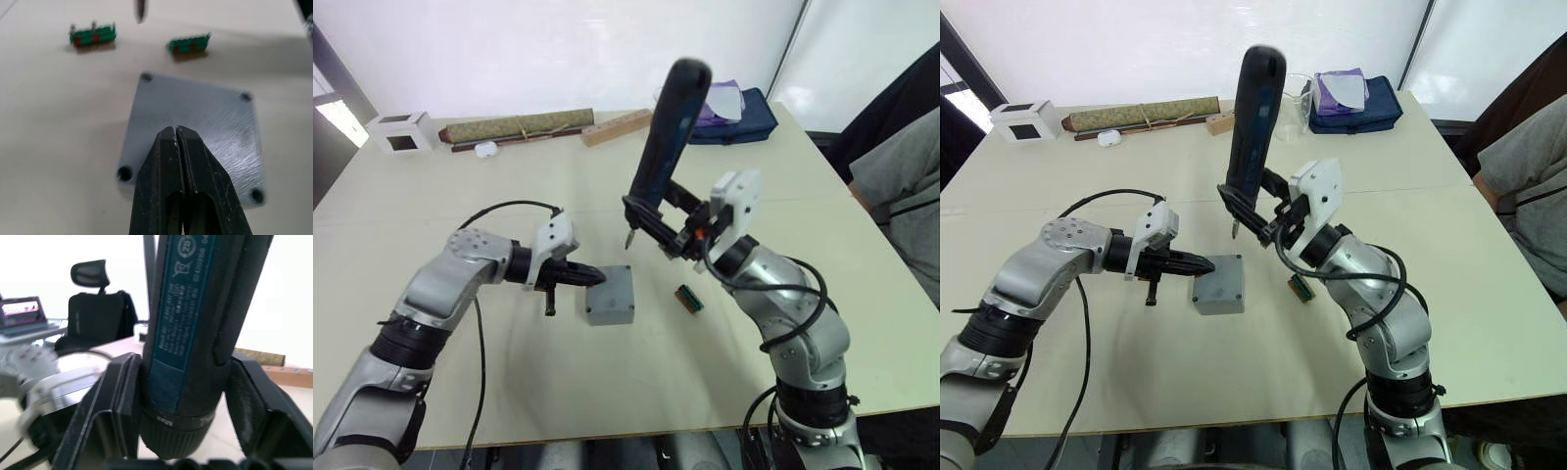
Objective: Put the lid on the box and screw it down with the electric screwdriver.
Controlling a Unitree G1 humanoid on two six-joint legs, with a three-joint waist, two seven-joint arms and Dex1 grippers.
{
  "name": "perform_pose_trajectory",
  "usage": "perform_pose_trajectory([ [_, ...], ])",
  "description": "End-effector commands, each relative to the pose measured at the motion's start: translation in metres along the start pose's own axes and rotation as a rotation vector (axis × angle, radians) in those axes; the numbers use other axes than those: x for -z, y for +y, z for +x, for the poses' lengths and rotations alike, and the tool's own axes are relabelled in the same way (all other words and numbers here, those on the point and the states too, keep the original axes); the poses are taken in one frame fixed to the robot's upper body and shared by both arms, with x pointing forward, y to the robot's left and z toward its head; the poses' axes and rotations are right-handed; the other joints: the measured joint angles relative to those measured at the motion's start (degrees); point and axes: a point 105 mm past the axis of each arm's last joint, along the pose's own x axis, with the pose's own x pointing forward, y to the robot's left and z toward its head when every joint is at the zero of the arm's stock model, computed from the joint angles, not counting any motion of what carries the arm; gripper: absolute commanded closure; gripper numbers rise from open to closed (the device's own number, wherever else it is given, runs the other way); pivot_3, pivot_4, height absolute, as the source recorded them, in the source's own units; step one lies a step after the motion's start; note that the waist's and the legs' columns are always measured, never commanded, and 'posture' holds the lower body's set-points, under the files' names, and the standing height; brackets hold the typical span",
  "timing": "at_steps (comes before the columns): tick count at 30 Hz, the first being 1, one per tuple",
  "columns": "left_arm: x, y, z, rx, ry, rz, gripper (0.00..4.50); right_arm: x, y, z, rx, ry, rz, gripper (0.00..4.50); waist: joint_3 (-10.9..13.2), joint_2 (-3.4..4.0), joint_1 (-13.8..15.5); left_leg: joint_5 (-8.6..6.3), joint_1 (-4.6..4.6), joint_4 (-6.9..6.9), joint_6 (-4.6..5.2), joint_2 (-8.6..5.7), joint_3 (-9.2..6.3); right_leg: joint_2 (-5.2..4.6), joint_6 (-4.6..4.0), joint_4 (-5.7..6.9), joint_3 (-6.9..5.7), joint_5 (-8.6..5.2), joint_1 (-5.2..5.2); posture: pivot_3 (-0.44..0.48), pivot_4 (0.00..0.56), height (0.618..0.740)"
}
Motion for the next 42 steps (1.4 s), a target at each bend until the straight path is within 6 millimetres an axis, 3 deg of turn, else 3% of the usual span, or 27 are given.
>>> perform_pose_trajectory([
  [1,0.012,0.000,0.009,0.003,0.042,0.002,4.50,-0.009,0.009,0.002,-0.033,-0.053,-0.071,2.37,0.0,0.00,0.0,0.00,0.02,0.01,0.00,0.00,0.00,0.00,0.00,0.00,0.00,0.00,0.02,0.000,0.150,0.740],
  [18,0.013,-0.002,0.013,0.022,0.049,0.002,4.50,0.034,0.003,-0.005,0.012,0.079,-0.092,2.37,-0.2,-0.13,0.0,0.00,0.39,0.01,0.00,0.00,-0.01,0.01,0.00,0.00,0.00,0.00,0.40,0.000,0.150,0.740],
  [24,0.016,-0.003,0.015,0.029,0.051,0.002,4.50,0.034,-0.005,-0.006,0.022,0.100,-0.097,2.37,-0.2,-0.17,0.1,-0.02,1.02,-0.07,0.03,0.00,-0.01,0.01,0.00,-0.11,0.00,-0.05,1.05,0.000,0.150,0.740],
  [36,0.020,-0.005,0.019,0.041,0.052,0.000,4.50,0.038,-0.018,-0.009,0.050,0.142,-0.121,2.37,-0.3,-0.19,0.3,-0.02,1.05,-0.07,0.03,0.00,-0.02,0.00,0.00,-0.14,-0.01,-0.06,1.11,0.000,0.150,0.740],
  [42,0.022,-0.007,0.021,0.048,0.052,-0.003,4.50,0.046,-0.006,-0.009,0.000,0.185,-0.084,2.37,-0.4,-0.18,0.5,-0.02,1.06,-0.07,0.03,0.00,-0.03,0.00,0.01,-0.16,-0.01,-0.06,1.14,0.000,0.150,0.740],
])
